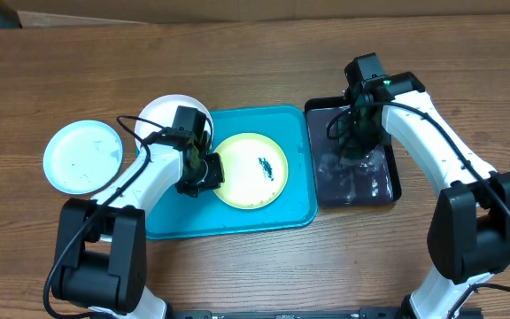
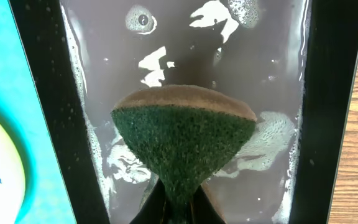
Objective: Clean dirty plates on tray and stack at the side
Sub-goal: 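Lift the sponge with the right gripper above the black tray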
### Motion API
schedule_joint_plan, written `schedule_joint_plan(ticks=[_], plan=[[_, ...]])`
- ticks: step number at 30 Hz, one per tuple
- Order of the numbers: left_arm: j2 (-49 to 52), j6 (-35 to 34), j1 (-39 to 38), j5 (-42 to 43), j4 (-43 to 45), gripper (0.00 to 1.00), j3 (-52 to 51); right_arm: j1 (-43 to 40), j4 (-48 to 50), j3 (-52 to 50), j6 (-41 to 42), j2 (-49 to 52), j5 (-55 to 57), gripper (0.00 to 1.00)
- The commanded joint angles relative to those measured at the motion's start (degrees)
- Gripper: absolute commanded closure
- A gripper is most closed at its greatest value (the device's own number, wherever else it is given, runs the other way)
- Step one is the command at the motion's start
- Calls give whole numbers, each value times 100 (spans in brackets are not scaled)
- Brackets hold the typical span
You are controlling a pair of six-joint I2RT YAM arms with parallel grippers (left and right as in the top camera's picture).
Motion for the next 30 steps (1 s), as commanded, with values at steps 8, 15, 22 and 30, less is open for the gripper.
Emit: schedule_joint_plan(ticks=[8, 15, 22, 30], plan=[[17, -197, -33, -249, -35, 76, -11, 28, 0, 76, -20, -31, -4, 96], [17, -284, -33, -411, -2, 82, -11, 28, -17, 72, -22, -31, -4, 96], [20, -396, -52, -525, -7, 96, -24, 28, -13, 72, -20, -31, -7, 97], [28, -730, -140, -529, 2, 95, -184, 28, 26, -114, -22, -4, -87, 96]])
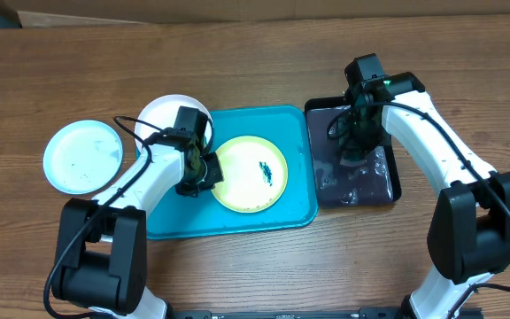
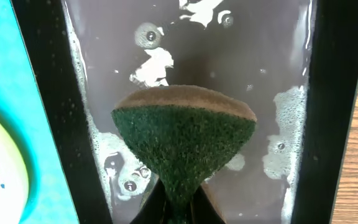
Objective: Clean dirty plates on tray and stack at the side
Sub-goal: 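Lift the sponge with the right gripper above the black tray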
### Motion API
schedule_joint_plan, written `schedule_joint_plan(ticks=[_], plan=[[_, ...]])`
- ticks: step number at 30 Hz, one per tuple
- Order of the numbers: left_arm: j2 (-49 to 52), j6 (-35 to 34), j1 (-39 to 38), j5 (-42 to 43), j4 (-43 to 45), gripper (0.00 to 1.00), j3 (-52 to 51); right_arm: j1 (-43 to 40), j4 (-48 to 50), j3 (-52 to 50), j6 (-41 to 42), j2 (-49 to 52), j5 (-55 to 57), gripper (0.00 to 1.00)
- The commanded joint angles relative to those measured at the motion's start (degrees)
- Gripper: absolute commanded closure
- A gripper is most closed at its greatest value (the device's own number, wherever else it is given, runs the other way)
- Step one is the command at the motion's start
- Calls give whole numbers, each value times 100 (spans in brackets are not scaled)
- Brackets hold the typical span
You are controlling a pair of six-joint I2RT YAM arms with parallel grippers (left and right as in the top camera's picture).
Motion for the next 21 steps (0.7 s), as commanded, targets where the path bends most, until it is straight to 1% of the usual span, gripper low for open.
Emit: schedule_joint_plan(ticks=[1, 2, 3, 5, 6, 8, 9, 10, 14, 18, 20, 21], plan=[[28, -236, -66, -122, 22, 87, -162, 28, 92, -114, -22, -2, -24, 96], [28, -236, -66, -125, 70, 77, -162, 28, 136, -127, -24, 2, -26, 96], [28, -234, -63, -127, 146, 74, -162, 28, 166, -127, -24, 2, -26, 96], [28, -229, -42, -133, 282, 73, -162, 28, 190, -125, -22, 0, -26, 96], [28, -229, -39, -140, 313, 76, -162, 28, 186, -125, -22, 0, -28, 96], [28, -234, -39, -138, 326, 85, -162, 28, 146, -125, -22, 0, -26, 96], [28, -234, -39, -138, 319, 92, -162, 28, 127, -125, -22, 0, -26, 96], [28, -234, -39, -136, 297, 96, -162, 28, 116, -125, -22, 0, -26, 96], [28, -236, -61, -9, 87, 96, -162, 28, 98, -125, -24, 0, -26, 96], [28, -236, -61, 407, -223, 88, -162, 28, 101, -125, -227, 2, -26, 96], [28, -234, -59, 345, -160, 79, -162, 28, 105, -125, -367, 0, -24, 96], [28, -232, -55, 295, -85, 76, -162, 28, 107, -125, -367, 0, -26, 96]])
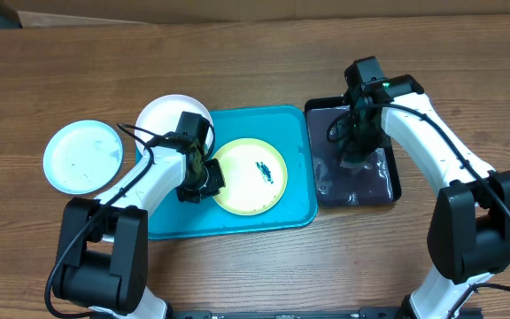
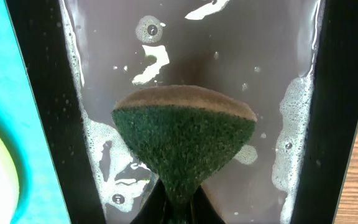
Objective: Clean dirty plates on tray and stack at the side
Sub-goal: 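Lift the sponge with the right gripper above the black tray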
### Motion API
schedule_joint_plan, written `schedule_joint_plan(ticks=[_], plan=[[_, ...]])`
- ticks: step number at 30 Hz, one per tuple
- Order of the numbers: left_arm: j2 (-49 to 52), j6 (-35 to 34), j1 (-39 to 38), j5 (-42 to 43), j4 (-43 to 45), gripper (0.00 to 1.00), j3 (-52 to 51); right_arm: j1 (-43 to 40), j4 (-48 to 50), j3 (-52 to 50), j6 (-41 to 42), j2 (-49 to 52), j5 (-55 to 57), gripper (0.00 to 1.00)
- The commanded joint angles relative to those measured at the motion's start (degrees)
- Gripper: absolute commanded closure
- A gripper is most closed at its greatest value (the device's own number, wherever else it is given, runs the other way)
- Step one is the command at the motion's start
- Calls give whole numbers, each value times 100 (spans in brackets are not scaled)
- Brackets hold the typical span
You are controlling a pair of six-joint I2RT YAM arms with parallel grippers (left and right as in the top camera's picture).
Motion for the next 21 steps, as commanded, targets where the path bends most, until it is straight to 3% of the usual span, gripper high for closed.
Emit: schedule_joint_plan(ticks=[1, 3, 5, 12, 18, 21], plan=[[20, -20, -22, 15, 192, 76, -48, 28, 24, -15, -208, 2, -24, 96], [20, -22, 7, -20, 293, 80, -46, 28, 2, -15, -208, 0, -24, 96], [20, -22, 26, -17, 310, 96, -46, 28, -22, -15, -208, 0, -22, 96], [20, -201, -46, 118, 61, 96, -48, 28, 118, -15, -208, 0, -24, 96], [20, -1113, -72, 118, 68, 96, -48, 28, 153, -26, -358, 2, 48, 96], [20, -1189, -70, 109, 197, 66, -48, 28, 122, -26, -356, 2, 146, 96]])
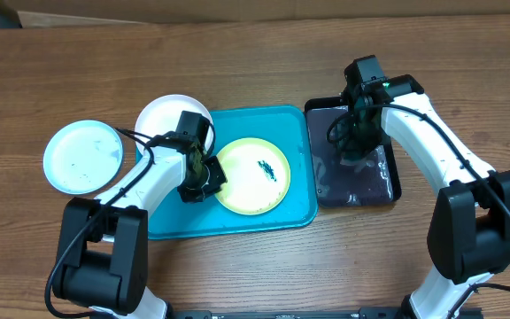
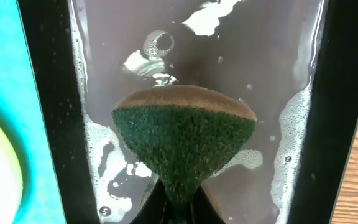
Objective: Clean dirty plates on tray and stack at the side
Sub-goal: 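Lift the sponge with the right gripper above the black tray, then move the green sponge with the right gripper onto the yellow plate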
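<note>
A yellow-green plate (image 1: 253,173) smeared with dark dirt lies on the teal tray (image 1: 282,213). My left gripper (image 1: 204,175) is at the plate's left rim and looks shut on it. My right gripper (image 2: 179,208) is shut on a green scouring sponge (image 2: 184,142) with a brown back. It holds the sponge over the soapy water in the black tub (image 1: 395,182). A white plate (image 1: 83,157) lies on the table at the far left. A white bowl (image 1: 163,115) sits just beyond the tray's left corner.
The black tub (image 2: 42,93) of grey, foamy water stands right of the teal tray (image 2: 8,74), their sides touching. Brown cardboard (image 1: 237,7) runs along the table's far edge. Bare wooden table (image 1: 264,62) lies behind and in front of the tray.
The yellow-green plate and my left gripper have shifted slightly right on the tray. The foam in the tub has drifted. My right gripper still holds the sponge in the same place.
Through every moment my left gripper stayed at the yellow-green plate's left rim, with the plate shifting a little on the tray. My right gripper kept the sponge over the tub's soapy water while the foam patches changed shape.
</note>
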### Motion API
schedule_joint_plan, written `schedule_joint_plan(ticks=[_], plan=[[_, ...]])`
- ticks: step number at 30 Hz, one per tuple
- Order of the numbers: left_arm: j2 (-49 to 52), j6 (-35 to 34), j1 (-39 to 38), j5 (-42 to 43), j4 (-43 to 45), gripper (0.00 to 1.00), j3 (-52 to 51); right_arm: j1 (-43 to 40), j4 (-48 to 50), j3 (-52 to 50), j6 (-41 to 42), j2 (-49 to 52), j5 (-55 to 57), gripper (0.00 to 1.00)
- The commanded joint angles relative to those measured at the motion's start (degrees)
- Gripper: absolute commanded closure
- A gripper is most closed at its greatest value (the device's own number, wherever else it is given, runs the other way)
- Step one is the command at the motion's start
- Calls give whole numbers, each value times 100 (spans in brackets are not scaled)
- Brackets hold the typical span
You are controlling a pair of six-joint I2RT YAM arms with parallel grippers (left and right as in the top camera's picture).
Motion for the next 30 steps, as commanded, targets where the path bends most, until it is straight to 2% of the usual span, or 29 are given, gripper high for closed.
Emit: schedule_joint_plan(ticks=[1, 2, 3, 7, 12, 19, 22, 26, 30], plan=[[20, -372, -37, -52, 103, 67, -48, 28, -24, -26, -72, 0, 122, 96], [20, -323, -31, -52, 116, 83, -46, 28, -26, -26, -72, 2, 122, 96], [20, -243, -20, -52, 116, 96, -46, 28, -26, -26, -72, 2, 122, 96], [20, -240, -2, -120, 72, 96, -46, 28, 103, -26, -85, 2, 140, 96], [20, -638, -9, -116, 81, 96, -46, 28, 107, 22, -627, 0, 297, 96], [20, -337, -17, -122, 79, 96, -46, 35, 151, 28, -431, -2, 50, 96], [20, -240, -17, -120, 59, 96, -48, 33, 42, 85, -664, -17, 149, 96], [20, -214, -17, -120, 57, 96, -48, 39, -629, 831, -380, -39, 146, 96], [20, -216, -17, -118, 55, 96, -48, 153, -1331, 1788, -389, -39, -380, 96]])
